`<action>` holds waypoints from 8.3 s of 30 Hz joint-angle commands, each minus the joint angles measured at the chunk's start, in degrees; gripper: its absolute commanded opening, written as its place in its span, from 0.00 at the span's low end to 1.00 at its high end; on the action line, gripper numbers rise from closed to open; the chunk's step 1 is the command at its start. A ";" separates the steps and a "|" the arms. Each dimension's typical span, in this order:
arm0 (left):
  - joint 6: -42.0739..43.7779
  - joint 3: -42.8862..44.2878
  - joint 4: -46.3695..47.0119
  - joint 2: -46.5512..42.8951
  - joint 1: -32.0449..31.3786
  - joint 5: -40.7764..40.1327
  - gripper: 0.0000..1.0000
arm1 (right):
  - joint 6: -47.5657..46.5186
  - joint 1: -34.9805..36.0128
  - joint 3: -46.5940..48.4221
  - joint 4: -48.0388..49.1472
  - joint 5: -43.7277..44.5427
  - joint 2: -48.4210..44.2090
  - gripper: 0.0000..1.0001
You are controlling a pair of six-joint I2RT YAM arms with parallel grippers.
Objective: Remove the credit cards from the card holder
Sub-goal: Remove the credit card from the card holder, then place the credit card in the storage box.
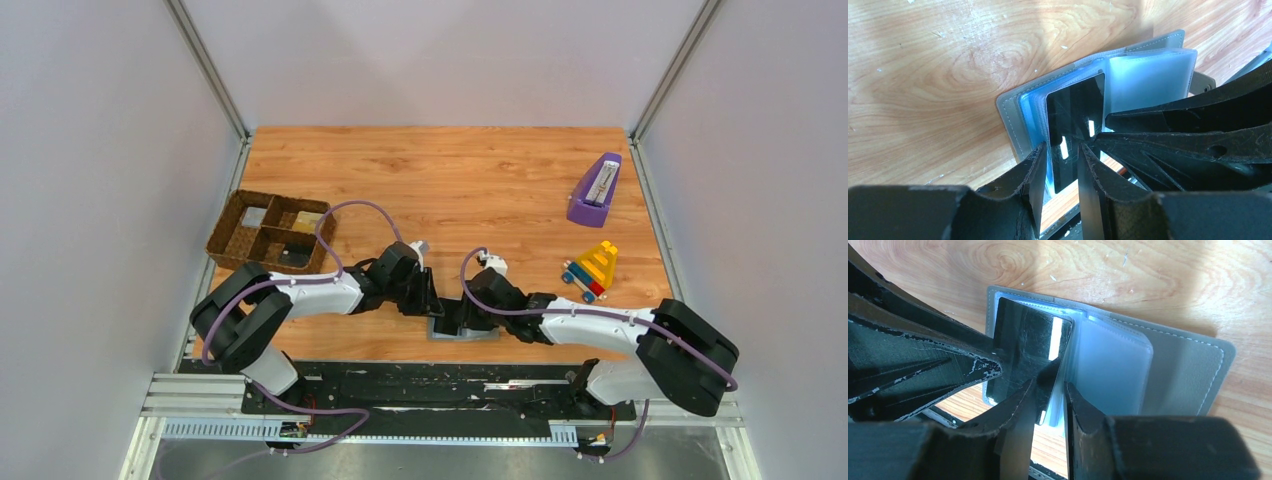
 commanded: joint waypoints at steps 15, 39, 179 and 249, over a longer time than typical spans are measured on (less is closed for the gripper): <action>-0.58 0.80 2.75 -1.28 0.15 3.38 0.19 | -0.45 -2.29 -3.46 8.05 -4.17 -1.57 0.19; -4.25 0.57 7.13 -3.01 0.15 9.62 0.30 | -1.65 -2.68 -4.02 8.59 -4.98 -2.39 0.19; -16.80 -6.79 30.13 -25.98 15.38 25.50 0.57 | 8.90 -3.57 -8.46 23.47 -1.11 -37.16 0.00; 52.11 29.25 -50.38 -9.44 71.53 13.70 0.00 | -7.40 -3.74 -9.45 -4.13 -3.20 -62.43 1.00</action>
